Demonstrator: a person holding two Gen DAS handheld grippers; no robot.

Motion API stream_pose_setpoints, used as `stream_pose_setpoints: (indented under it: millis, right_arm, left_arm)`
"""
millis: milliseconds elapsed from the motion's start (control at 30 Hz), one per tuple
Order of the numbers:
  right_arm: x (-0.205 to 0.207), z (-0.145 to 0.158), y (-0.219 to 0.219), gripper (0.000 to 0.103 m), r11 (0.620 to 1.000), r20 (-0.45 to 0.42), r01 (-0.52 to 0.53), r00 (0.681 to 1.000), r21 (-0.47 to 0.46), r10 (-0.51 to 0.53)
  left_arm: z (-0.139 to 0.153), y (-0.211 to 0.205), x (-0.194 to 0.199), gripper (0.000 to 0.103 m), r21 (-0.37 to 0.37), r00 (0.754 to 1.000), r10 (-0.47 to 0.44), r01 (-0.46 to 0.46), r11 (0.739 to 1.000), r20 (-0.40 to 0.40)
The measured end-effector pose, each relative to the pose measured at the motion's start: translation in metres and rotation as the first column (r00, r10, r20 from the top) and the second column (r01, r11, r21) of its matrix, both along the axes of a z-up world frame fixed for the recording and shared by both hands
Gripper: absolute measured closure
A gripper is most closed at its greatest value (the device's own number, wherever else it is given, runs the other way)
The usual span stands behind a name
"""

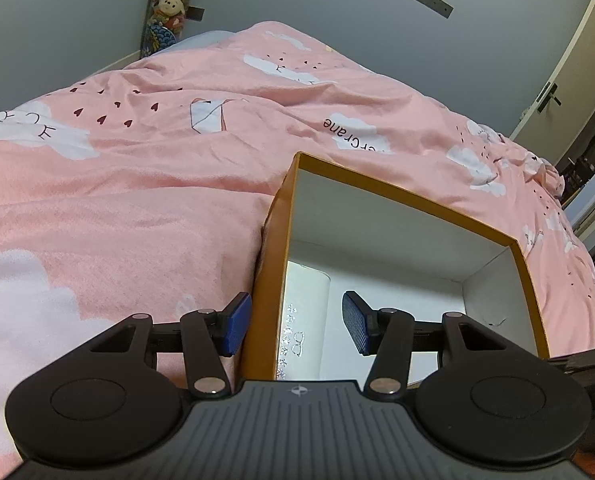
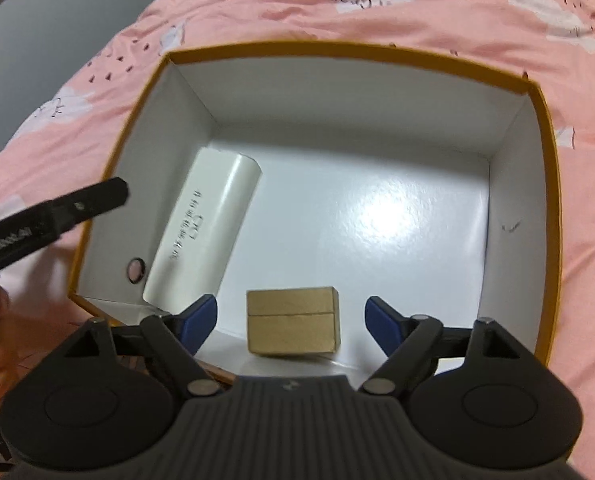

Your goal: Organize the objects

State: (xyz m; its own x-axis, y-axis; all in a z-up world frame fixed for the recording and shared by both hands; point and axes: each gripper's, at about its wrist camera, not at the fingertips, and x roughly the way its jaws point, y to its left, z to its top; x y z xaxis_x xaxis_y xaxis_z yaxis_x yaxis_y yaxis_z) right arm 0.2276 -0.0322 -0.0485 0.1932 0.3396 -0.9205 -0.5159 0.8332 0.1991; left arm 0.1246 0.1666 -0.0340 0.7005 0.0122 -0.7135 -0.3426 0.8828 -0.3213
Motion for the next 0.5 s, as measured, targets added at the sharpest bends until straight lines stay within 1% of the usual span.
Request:
stream_pose_setpoints:
  millis: [100, 233, 267, 300, 400, 500]
  right_arm:
    - [0.006, -0.012, 0.002, 0.021, 1.000, -0.067, 0.008, 0.998, 0.008, -0.007]
    - [0.010, -0.024, 0.007, 0.022, 1.000, -0.073, 0.002, 0.997, -0.029, -0.004]
    - [0.011, -0.026, 0.008, 0.026, 0.999, -0.075, 0.002, 0.997, -0.037, -0.005]
    - [0.011, -0.028, 0.008, 0.032, 0.999, -0.081, 0.002, 0.997, -0.042, -0.006]
    - [0.012, -0.034, 0.006, 0.039, 0.999, -0.109, 0.001, 0.994, -0.038, -0.005]
    - [0.012, -0.034, 0.006, 0.041, 1.000, -0.119, 0.002, 0.993, -0.022, -0.005]
  left_arm:
    - [-0.001, 0.000, 0.000, 0.043, 0.005, 1.000, 0.001, -0.001, 1.000, -0.004]
    - [-0.003, 0.005, 0.000, 0.044, -0.004, 1.000, 0.014, -0.014, 1.000, -0.010]
    - [-0.004, 0.006, 0.000, 0.044, -0.007, 1.000, 0.016, -0.016, 1.000, -0.012]
    - [-0.005, 0.007, 0.001, 0.044, -0.012, 1.000, 0.018, -0.019, 1.000, -0.015]
    - [-0.007, 0.009, 0.003, 0.044, -0.020, 1.000, 0.022, -0.022, 1.000, -0.022]
    - [-0.008, 0.011, 0.004, 0.044, -0.020, 0.999, 0.028, -0.028, 0.999, -0.023]
